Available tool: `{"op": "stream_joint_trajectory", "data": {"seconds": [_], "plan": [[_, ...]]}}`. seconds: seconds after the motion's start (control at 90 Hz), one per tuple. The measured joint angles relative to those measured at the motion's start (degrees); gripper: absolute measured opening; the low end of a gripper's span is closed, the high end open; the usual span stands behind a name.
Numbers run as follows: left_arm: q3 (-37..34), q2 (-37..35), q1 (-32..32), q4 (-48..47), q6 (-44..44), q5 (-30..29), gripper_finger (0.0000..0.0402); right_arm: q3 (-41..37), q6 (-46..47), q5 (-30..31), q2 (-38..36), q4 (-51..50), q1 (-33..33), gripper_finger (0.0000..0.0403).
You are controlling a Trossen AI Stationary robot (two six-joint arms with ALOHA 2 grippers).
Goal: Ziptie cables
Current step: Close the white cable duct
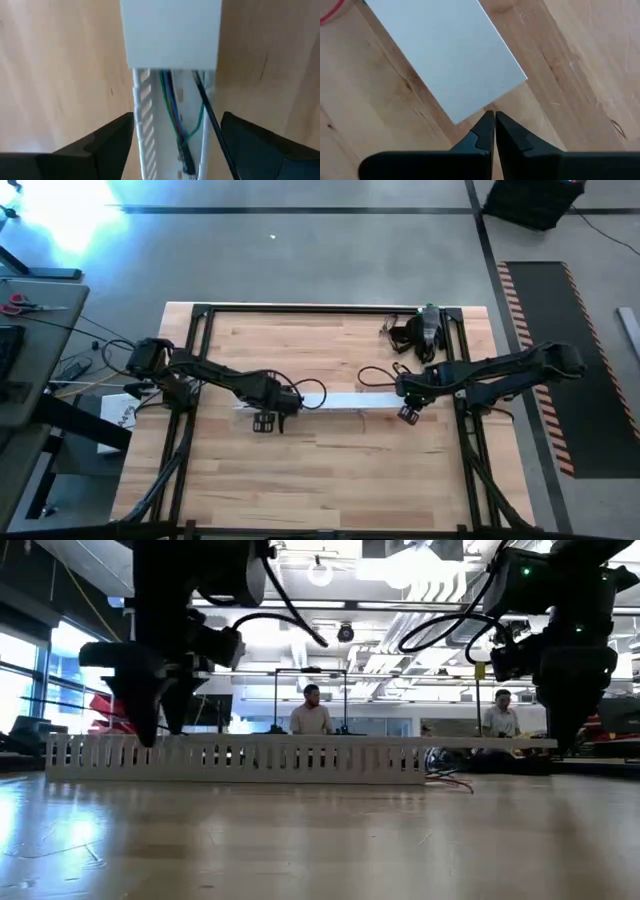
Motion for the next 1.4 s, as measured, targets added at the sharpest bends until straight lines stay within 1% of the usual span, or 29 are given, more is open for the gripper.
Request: {"op": "stream_joint_trajectory", "data": {"seconds": [0.133,0.289,0.378,0.644,0.733,0.911,1.089,1.222,1.4], "plan": [[-2.9,0.0,0.0,1.5,0.3,0.4,0.0278,0.0,-0.4,0.0,0.0,0.2,0.0,0.0],[-5.7,0.0,0.0,6.3,0.4,-2.4,0.0277,0.0,-0.6,0.7,0.0,0.1,0.0,0.0],[-6.5,0.0,0.0,9.0,0.9,-2.9,0.0272,-0.1,-0.6,0.8,0.0,-0.1,-0.1,0.0],[-6.8,0.0,-0.1,11.4,1.8,-3.5,0.0244,-0.1,-0.4,0.1,0.0,-1.2,-0.1,0.0],[-6.8,0.0,-0.1,11.8,1.9,-3.5,0.0235,-0.1,0.1,0.4,0.0,-3.7,-0.1,0.0],[-6.8,0.0,-0.1,12.0,1.9,-3.9,0.023,-0.1,1.5,1.5,0.0,-5.8,-0.6,0.0],[-6.8,0.0,-0.1,13.6,2.0,-4.0,0.0229,-0.2,1.3,1.5,0.0,-1.7,-0.6,0.0],[-6.9,-0.1,-0.1,15.9,3.7,-3.3,0.0227,-0.3,0.1,1.7,0.1,4.3,-0.6,0.0],[-6.9,-0.1,-0.1,15.9,3.2,-4.3,0.021,-0.4,-1.5,1.8,0.1,5.5,-0.6,0.0]]}}
